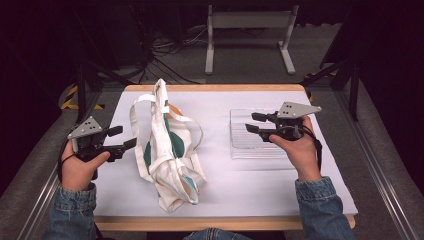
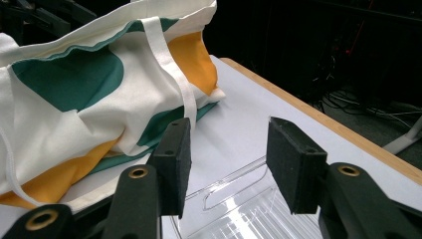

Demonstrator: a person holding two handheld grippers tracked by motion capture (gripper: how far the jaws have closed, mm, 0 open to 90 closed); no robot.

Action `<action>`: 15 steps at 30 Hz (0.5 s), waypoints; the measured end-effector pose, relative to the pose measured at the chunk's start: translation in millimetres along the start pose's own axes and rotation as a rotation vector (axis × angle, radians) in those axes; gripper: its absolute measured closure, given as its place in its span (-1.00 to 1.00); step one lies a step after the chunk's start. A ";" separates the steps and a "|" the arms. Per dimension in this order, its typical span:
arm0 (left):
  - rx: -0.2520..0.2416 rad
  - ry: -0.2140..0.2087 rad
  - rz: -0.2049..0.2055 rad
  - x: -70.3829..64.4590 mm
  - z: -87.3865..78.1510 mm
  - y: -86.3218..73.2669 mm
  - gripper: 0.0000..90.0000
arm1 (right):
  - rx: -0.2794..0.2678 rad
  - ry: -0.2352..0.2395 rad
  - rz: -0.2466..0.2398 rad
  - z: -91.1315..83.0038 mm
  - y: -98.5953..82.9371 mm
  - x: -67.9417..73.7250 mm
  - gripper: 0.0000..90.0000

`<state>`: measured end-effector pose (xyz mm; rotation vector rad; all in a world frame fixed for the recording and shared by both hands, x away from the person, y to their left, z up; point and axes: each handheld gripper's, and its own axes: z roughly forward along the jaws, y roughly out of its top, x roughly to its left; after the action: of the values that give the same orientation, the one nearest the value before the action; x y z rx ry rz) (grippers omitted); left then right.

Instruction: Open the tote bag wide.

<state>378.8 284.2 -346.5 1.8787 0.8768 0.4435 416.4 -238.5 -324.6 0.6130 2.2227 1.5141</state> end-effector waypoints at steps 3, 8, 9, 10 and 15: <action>-0.002 0.004 0.011 -1.5 -0.3 1.1 -0.45 | 0.003 0.008 0.002 1.2 0.3 1.7 0.16; -0.006 -0.012 0.023 -8.9 -2.5 6.3 -0.48 | -0.004 0.027 0.012 2.9 2.6 7.4 0.14; -0.004 -0.017 0.021 -10.3 -2.9 7.0 -0.48 | -0.002 0.027 0.015 3.1 2.7 8.0 0.14; -0.004 -0.020 0.017 -11.3 -3.1 7.5 -0.49 | 0.002 0.025 0.020 3.3 2.9 8.8 0.13; -0.007 -0.048 0.019 -18.1 -5.5 11.9 -0.50 | -0.001 0.024 0.028 4.4 3.8 12.2 0.08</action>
<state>367.7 271.2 -332.2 1.8853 0.8256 0.4111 409.2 -227.2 -323.4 0.6315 2.2398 1.5441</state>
